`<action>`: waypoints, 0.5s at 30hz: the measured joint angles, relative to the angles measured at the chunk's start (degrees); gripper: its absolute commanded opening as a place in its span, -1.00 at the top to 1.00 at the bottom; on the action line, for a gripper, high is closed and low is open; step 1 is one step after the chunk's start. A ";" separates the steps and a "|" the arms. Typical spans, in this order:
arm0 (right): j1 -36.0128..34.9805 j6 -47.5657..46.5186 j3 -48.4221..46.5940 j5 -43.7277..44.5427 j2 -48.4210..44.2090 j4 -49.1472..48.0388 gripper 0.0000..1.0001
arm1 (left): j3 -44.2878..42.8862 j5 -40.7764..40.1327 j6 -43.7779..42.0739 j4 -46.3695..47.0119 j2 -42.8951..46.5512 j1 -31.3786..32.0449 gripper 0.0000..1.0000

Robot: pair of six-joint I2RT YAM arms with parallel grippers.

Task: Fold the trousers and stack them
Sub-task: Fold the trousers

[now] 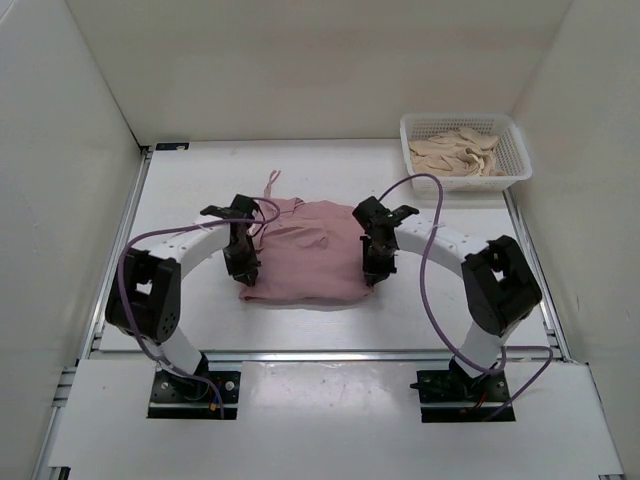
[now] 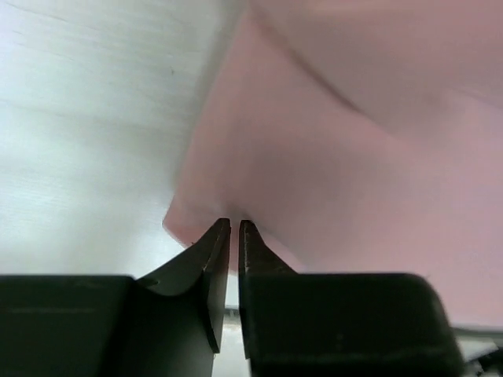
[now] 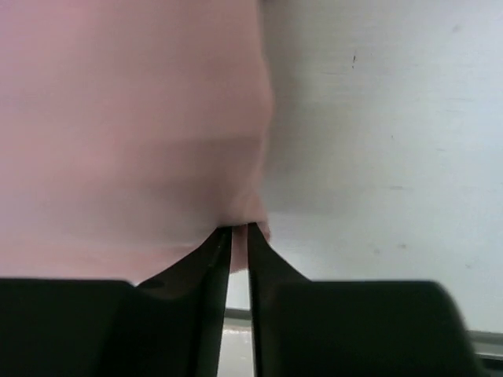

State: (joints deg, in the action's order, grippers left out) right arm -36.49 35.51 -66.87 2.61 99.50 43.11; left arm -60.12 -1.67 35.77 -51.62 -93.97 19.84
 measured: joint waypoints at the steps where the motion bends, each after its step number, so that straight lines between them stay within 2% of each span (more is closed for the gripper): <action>1: -0.57 0.17 -1.31 1.09 -1.27 1.14 0.58 | -1.88 0.20 -0.68 -1.44 0.96 -0.26 0.52; 5: -2.27 0.04 -12.24 3.80 -3.93 4.02 0.55 | -15.15 0.48 -2.95 -4.50 1.88 -0.74 0.47; 8: -2.45 -0.85 -22.36 4.50 -1.86 4.39 0.51 | -26.62 0.13 -4.44 -4.92 -0.50 -0.76 0.47; 12: -1.73 -2.05 -33.09 3.87 7.34 3.93 0.48 | -37.03 -1.25 -6.05 -4.22 -9.20 -1.22 0.47; 15: -1.36 -2.64 -36.11 3.45 16.72 3.26 0.48 | -38.51 -1.20 -6.78 -3.06 -18.34 -2.67 0.47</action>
State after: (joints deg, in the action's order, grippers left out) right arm -37.85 32.86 -102.98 6.07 116.22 46.37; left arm -98.63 -2.87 28.99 -54.68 -112.31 17.17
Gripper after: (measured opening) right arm 0.256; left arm 0.264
